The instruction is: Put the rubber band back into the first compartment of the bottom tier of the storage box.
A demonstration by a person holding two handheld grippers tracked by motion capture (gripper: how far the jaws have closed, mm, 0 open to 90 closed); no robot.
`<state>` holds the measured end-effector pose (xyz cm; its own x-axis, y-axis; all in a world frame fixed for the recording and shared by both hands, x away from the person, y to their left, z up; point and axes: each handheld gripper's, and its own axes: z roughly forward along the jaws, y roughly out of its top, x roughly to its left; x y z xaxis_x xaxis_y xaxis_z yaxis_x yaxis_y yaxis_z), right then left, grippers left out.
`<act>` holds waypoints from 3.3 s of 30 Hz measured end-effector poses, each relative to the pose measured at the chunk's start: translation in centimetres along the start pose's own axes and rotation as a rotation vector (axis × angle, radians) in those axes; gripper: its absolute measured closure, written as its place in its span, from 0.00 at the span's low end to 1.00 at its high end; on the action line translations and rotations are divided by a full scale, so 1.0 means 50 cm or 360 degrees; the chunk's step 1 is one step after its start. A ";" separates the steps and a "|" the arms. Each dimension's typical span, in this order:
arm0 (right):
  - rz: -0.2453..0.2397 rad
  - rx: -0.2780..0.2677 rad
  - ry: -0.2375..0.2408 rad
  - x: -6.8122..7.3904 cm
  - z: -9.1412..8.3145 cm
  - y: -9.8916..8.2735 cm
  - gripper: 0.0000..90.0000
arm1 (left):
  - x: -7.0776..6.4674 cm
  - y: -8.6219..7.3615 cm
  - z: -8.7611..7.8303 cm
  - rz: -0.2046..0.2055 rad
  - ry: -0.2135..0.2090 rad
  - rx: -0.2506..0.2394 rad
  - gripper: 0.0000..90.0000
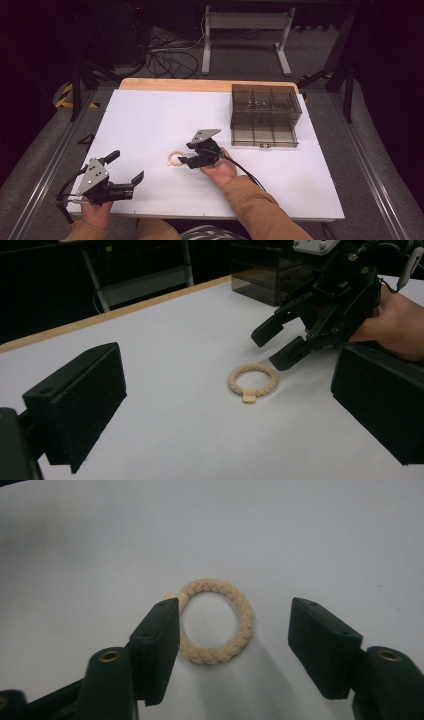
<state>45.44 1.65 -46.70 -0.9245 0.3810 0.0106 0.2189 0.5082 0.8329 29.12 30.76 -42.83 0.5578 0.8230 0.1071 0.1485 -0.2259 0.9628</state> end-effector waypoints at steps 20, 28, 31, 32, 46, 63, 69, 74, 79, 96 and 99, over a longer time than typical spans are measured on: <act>0.0049 0.0101 -0.0147 0.011 0.035 0.010 0.85 | 0.002 -0.001 0.000 0.0001 -0.0007 0.0003 0.02; 0.0042 0.0120 -0.0179 0.015 0.040 0.012 0.93 | 0.002 0.000 0.000 0.0003 -0.0007 0.0008 0.02; 0.0057 0.0118 -0.0183 0.015 0.041 0.012 0.95 | 0.001 0.000 0.000 0.0003 -0.0006 0.0007 0.02; 0.0054 0.0118 -0.0186 0.015 0.041 0.013 0.95 | 0.002 0.000 0.000 0.0004 -0.0006 0.0007 0.02; 0.0040 0.0075 -0.0215 0.022 0.023 0.023 0.97 | 0.002 -0.001 -0.001 -0.0003 0.0002 -0.0002 0.02; 0.0015 -0.0054 -0.0229 0.033 -0.063 0.056 0.97 | 0.002 -0.001 -0.003 -0.0005 0.0003 0.0000 0.02; 0.0012 -0.0084 -0.0252 0.029 -0.093 0.059 0.97 | 0.001 -0.001 -0.003 -0.0004 0.0005 0.0000 0.02; 0.0010 -0.0104 -0.0265 0.025 -0.112 0.057 0.97 | 0.001 -0.001 -0.003 -0.0005 0.0004 0.0001 0.02; 0.0015 -0.0126 -0.0276 0.024 -0.127 0.059 0.97 | 0.002 0.000 -0.004 -0.0005 0.0003 -0.0002 0.02; 0.0003 -0.0161 -0.0305 0.024 -0.146 0.064 0.97 | 0.003 0.000 -0.004 -0.0022 0.0006 -0.0011 0.02; -0.0009 -0.0168 -0.0314 0.024 -0.151 0.065 0.97 | 0.003 0.000 -0.003 -0.0017 0.0003 -0.0005 0.02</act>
<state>42.69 -2.08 -39.79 -0.8445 0.5273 -0.0938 0.1707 0.4309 0.8861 29.07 30.96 -42.79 0.5545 0.8265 0.0973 0.1519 -0.2155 0.9646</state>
